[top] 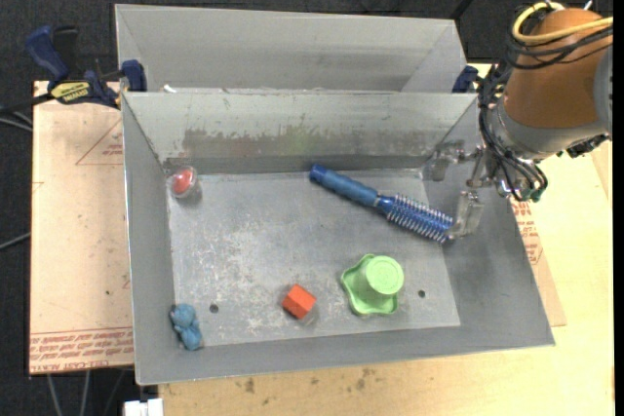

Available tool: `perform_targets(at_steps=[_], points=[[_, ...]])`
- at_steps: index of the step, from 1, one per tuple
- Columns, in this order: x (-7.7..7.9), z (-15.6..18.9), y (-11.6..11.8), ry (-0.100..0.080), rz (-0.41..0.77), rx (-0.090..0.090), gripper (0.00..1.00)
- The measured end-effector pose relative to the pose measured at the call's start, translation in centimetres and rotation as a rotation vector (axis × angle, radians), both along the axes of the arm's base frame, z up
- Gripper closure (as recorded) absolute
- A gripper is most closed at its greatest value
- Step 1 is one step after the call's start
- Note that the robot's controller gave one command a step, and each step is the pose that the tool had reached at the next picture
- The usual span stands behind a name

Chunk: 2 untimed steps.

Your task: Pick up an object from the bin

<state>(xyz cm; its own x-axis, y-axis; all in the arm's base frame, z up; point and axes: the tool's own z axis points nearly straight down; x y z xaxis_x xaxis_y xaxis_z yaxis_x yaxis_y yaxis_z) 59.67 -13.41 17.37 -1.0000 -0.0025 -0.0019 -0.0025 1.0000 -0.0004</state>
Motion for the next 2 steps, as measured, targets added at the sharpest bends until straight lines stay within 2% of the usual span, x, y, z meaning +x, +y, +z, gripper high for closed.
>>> perform_targets(at_steps=[1, 2], points=[[-2.03, -10.79, -1.0, 0.007, -0.112, 0.003, 0.0], [-1.89, -10.46, -1.0, 0.002, -0.11, 0.001, 1.0]])
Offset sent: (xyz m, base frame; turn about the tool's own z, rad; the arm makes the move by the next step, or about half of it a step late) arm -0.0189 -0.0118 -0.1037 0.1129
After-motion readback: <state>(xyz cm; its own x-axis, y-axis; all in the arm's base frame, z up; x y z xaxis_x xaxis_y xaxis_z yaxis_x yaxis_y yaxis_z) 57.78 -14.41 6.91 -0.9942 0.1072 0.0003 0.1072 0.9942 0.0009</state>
